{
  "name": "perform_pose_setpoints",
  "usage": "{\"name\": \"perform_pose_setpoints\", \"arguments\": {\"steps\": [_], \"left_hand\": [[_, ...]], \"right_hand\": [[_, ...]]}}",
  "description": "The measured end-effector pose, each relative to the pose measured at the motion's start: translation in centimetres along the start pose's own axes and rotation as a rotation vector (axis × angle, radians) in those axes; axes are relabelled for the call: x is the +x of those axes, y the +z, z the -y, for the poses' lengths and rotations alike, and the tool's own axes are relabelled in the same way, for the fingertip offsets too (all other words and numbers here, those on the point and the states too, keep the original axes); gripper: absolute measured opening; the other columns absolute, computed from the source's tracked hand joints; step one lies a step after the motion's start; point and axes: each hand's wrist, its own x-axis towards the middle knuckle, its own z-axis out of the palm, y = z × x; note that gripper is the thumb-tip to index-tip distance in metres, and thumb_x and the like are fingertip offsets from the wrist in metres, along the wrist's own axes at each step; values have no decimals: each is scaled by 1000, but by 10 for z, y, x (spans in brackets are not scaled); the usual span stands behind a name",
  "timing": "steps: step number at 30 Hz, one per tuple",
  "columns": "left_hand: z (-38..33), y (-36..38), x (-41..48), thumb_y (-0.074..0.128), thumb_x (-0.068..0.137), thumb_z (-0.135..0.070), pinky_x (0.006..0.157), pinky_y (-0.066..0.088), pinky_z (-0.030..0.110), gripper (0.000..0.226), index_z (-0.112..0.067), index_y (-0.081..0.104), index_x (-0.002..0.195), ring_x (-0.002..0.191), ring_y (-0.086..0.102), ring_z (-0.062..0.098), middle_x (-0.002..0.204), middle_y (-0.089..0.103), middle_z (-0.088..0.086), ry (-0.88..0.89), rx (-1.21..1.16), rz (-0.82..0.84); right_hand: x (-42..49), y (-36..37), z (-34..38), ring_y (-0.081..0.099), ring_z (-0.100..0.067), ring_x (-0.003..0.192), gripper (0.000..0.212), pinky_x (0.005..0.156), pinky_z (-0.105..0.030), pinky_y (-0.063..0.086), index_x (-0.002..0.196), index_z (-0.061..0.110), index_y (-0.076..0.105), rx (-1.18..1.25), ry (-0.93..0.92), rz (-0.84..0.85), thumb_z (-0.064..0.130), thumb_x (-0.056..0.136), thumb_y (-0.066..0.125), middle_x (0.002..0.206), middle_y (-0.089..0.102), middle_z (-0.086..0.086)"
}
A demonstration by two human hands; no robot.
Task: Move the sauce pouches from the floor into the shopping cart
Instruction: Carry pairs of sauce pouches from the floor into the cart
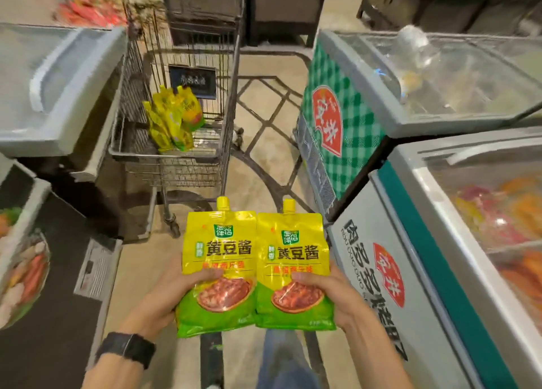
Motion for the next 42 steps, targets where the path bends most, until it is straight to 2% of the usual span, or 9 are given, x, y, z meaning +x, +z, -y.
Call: {"name": "perform_pose_setpoints", "arguments": {"steps": [5,8,13,18,27,30,32,36,42], "left_hand": [[-43,14,110,100,36,-24,82,60,42,99,-5,61,125,101,73,37,113,74,19,-28,-14,-78],[-79,25,163,97,43,-12,76,61,36,85,-6,64,121,96,75,32,109,76,17,-3,-41,-133],[-131,23,237,100,25,-37,88,56,43,101,-14,64,117,97,75,29,109,77,12,82,-53,-302],[-172,-11,305,101,15,-45,68,62,28,102,-16,68,107,87,77,25,103,79,10,165,-152,-447],[-240,-98,410,100,26,-51,69,62,29,104,-11,66,116,91,76,26,104,78,10,212,-309,-752],[-249,-119,434,94,57,-26,61,58,18,57,-17,63,105,83,74,22,85,80,-4,205,-299,-952],[-250,-133,450,80,74,1,58,54,12,41,-21,61,103,79,72,9,78,78,-15,201,-271,-1048],[-243,-165,479,80,76,2,59,49,3,44,-28,58,99,66,65,-17,69,70,-34,105,-261,-1207],[-218,-218,517,87,70,-11,92,56,42,67,-11,58,131,98,68,18,111,72,2,-70,-363,-1485]], "right_hand": [[110,-34,73,74,-30,88,97,81,-46,57,109,11,65,-80,33,66,26,19,100,94,77,-11],[167,-45,131,74,-23,74,88,70,-34,54,98,17,63,-137,45,127,25,16,93,80,78,-3],[271,-37,218,75,-22,79,118,64,-32,58,109,13,59,-241,33,214,38,0,97,86,78,-5],[373,21,293,73,-9,66,62,54,-18,54,96,18,59,-328,-55,354,6,45,91,74,77,4],[531,127,364,74,-14,81,56,65,-22,55,104,11,67,-600,-136,363,6,53,90,89,78,0],[579,162,381,74,-18,83,47,67,-25,57,102,10,69,-674,-126,415,-4,61,87,90,78,-2],[614,186,390,74,-18,81,44,67,-27,58,99,11,69,-720,-115,458,-6,62,85,88,78,-2],[698,232,398,73,-18,74,41,64,-28,58,97,6,70,-826,-55,589,-12,62,82,83,78,-5],[818,298,379,68,-6,61,39,56,-15,52,83,16,69,-1045,-16,738,-14,61,81,64,73,10]]}}
